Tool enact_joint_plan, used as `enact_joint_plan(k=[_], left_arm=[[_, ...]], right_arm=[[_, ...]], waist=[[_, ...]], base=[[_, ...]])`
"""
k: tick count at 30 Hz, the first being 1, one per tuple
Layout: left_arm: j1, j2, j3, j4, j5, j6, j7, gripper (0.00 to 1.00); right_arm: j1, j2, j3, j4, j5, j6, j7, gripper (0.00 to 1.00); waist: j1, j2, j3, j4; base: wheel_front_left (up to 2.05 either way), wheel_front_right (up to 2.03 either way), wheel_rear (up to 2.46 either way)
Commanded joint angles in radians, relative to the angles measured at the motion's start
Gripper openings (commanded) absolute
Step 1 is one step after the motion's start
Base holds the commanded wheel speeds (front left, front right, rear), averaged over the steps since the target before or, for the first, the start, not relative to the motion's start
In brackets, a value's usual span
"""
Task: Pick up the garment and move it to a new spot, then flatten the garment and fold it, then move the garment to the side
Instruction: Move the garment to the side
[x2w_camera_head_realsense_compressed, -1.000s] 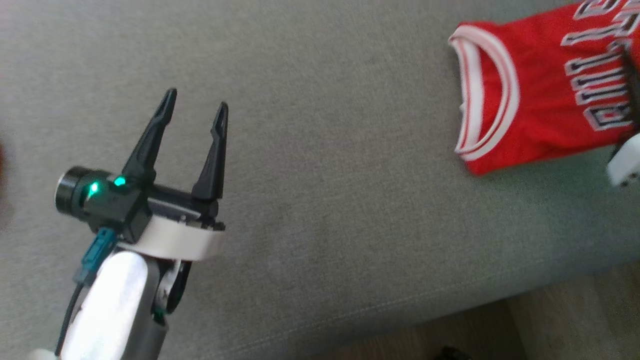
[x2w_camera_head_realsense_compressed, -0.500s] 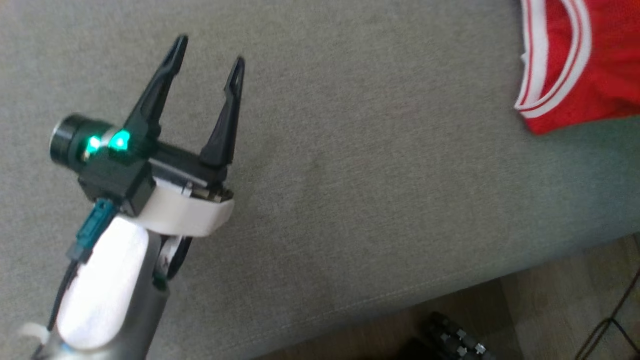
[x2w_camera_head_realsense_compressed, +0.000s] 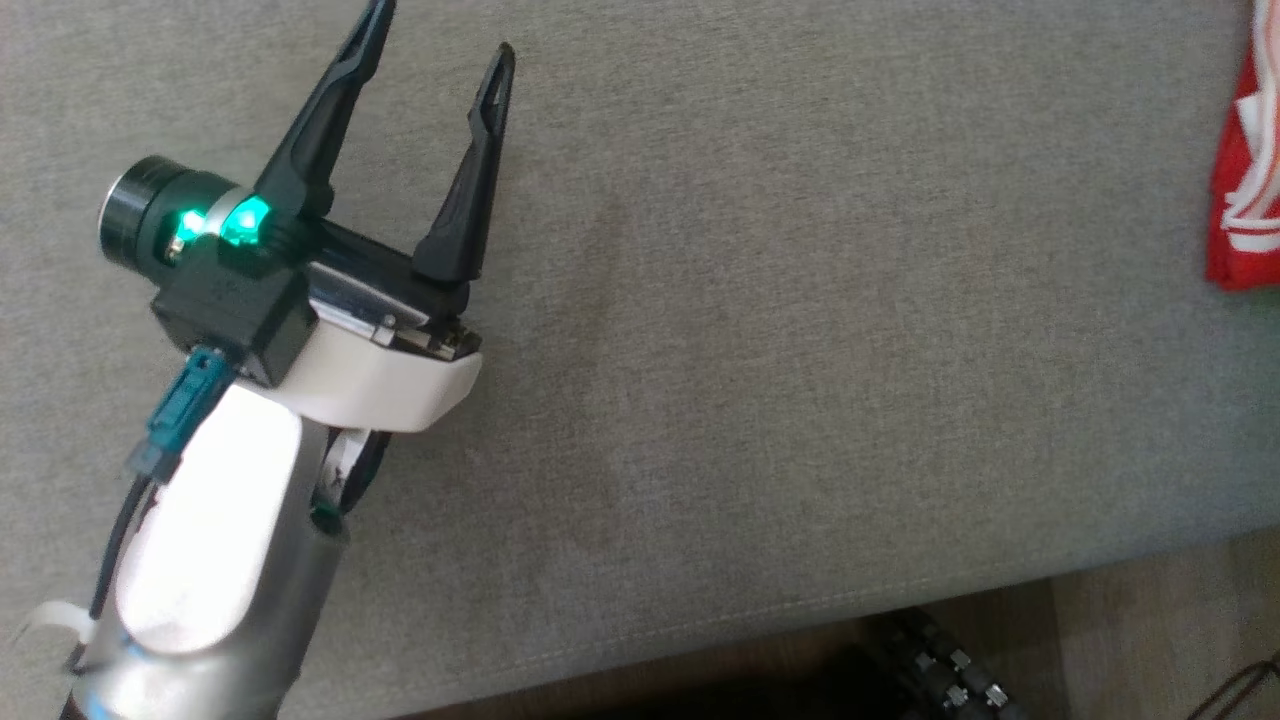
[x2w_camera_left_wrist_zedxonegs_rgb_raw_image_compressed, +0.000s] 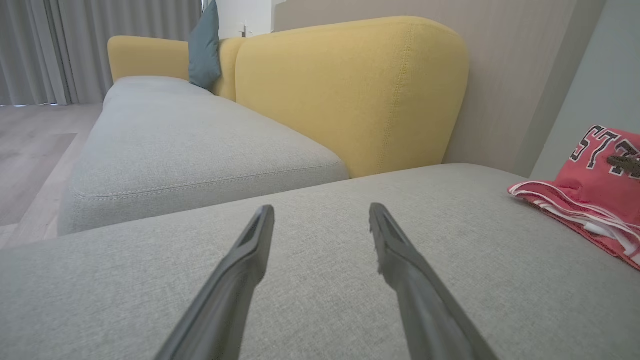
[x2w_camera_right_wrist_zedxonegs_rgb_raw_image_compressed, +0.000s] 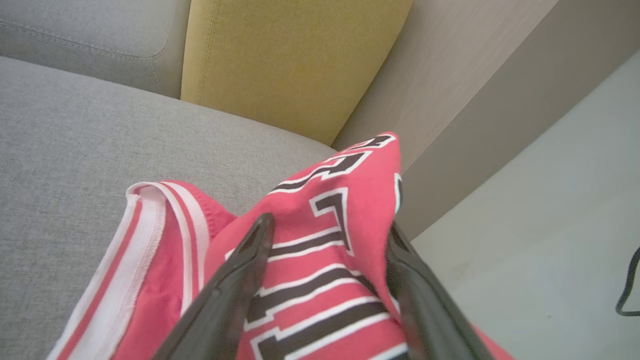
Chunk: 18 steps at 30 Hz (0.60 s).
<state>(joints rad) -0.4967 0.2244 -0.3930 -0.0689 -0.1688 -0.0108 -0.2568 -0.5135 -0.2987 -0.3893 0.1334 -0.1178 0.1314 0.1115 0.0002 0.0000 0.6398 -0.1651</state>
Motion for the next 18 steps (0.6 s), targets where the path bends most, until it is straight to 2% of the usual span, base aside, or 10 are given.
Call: enact_joint_plan(k=[1,11,14,18], left_arm=[[-0.013,0.006,0.041,-0.032,0.000,-0.007,-0.005,1.00],[0.066,-0.014,0.083,-0.008,-0.008,-0.003,-0.005,1.00],[0.098,-0.022,0.093,0.001,-0.010,0.000,-0.005,1.00],[0.140,-0.033,0.114,0.014,-0.017,0.009,-0.005,1.00]], right_arm=[[0.016,0.000,-0.021,-0.036,-0.010,-0.001,-0.022,1.00],[0.094,0.131,-0.116,-0.132,-0.004,-0.001,-0.128,1.00],[0.132,0.155,-0.084,-0.163,0.012,-0.001,-0.142,1.00],[0.188,0.179,0.026,-0.183,0.043,-0.001,-0.161,1.00]], waist=[[-0.0002,0.0000,-0.002,0.008],[-0.0002,0.0000,-0.098,0.016],[-0.0002,0.0000,-0.135,0.021],[-0.0002,0.0000,-0.184,0.033]], base=[[0.00,0.00,0.00],[0.00,0.00,0.00],[0.00,0.00,0.00],[0.00,0.00,0.00]])
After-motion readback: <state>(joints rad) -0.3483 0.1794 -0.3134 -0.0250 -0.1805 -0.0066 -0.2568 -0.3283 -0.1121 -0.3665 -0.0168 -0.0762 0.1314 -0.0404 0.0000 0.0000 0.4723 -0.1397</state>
